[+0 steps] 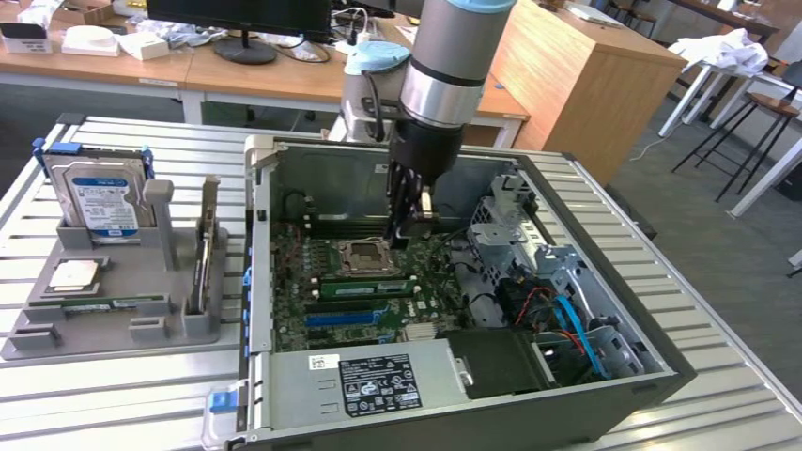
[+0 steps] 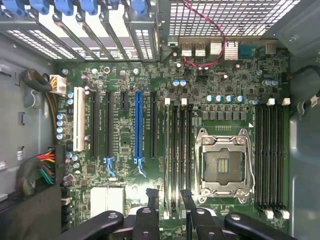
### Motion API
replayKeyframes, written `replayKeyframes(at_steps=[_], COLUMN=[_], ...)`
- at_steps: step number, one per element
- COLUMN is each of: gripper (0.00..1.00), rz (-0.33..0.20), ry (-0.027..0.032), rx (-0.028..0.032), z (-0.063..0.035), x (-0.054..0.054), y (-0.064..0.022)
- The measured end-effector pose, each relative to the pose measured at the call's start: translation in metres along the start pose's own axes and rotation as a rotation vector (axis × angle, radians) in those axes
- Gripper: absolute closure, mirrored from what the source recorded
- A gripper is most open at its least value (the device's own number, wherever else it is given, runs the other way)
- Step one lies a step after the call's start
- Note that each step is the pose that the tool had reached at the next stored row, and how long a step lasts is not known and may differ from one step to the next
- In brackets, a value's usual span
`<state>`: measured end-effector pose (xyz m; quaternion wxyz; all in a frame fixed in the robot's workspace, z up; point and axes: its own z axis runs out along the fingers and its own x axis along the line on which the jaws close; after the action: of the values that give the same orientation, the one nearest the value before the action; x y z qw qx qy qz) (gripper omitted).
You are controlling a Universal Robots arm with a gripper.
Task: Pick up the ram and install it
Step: 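Insert the ram into the slot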
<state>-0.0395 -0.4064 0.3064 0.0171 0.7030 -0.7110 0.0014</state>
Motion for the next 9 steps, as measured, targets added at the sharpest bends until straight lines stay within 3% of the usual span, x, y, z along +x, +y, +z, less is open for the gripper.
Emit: replayKeyframes(at_steps=[9], gripper=[0.69], rz=[0.001], ry=[0.0000], rx=[0.0000], z=[-0.0173], x=[0.000], y=[0.0004])
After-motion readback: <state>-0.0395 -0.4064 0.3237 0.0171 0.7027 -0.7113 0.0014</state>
